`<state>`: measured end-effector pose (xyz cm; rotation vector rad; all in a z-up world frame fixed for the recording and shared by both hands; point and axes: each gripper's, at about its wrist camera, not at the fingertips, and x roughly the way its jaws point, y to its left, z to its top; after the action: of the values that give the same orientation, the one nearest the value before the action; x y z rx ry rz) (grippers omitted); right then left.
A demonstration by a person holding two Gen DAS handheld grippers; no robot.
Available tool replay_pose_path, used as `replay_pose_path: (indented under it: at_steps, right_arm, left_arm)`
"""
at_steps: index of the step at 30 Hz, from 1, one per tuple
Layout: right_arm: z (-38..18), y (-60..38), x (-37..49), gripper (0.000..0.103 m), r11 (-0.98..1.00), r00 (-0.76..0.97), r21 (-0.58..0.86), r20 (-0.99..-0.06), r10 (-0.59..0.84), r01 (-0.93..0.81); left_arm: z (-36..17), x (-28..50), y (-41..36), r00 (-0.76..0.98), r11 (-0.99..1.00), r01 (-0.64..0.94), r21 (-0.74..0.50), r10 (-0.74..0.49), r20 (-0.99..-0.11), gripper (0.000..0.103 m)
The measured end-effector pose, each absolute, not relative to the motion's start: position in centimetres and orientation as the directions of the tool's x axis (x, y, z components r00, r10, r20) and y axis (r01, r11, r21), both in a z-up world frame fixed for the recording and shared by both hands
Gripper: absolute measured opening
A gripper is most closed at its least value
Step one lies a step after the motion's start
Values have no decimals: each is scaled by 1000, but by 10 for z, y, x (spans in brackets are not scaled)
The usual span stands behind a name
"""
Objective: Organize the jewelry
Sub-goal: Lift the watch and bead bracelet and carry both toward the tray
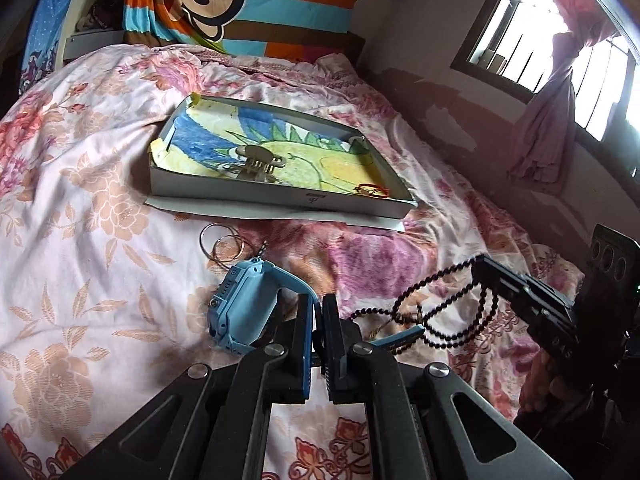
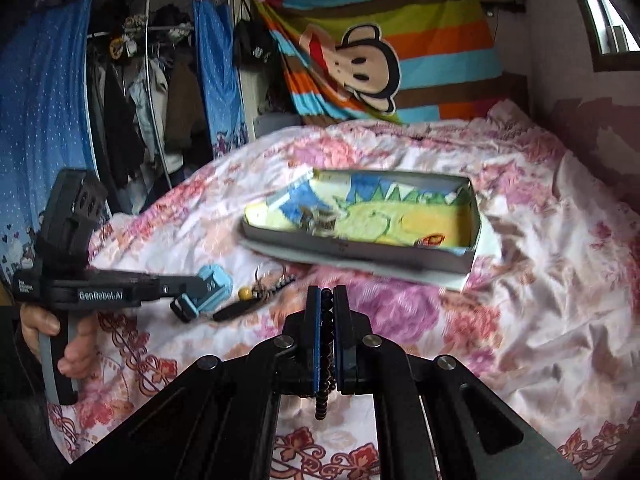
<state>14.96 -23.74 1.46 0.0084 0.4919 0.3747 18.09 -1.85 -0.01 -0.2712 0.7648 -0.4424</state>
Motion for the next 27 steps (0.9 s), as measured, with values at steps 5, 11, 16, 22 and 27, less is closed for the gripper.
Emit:
replay_pose_path:
  at_steps: [5, 11, 16, 22, 27]
  right_arm:
    - [31, -248, 143, 5, 934, 854, 116, -379, 356, -338]
    - [34, -259, 146, 5, 936, 856, 145, -380, 351, -320]
    - [26, -252, 150, 5, 938, 847, 131, -404, 347, -321]
    - [44, -259, 134, 5, 942, 890, 140, -309, 335, -306]
    - [66, -259, 121, 5, 934, 905, 137, -235, 354, -330]
  left_arm:
    - [1, 178, -20, 630, 863, 300, -407, -500, -595, 5]
    - [4, 173, -26, 627, 851, 333, -406, -522, -578, 5]
    - [3, 169, -33, 609, 836, 361, -414, -547, -575, 5]
    - [1, 161, -46, 571, 807, 407, -428, -591, -570, 5]
    - [0, 155, -57, 553, 795, 433, -424, -606, -571, 5]
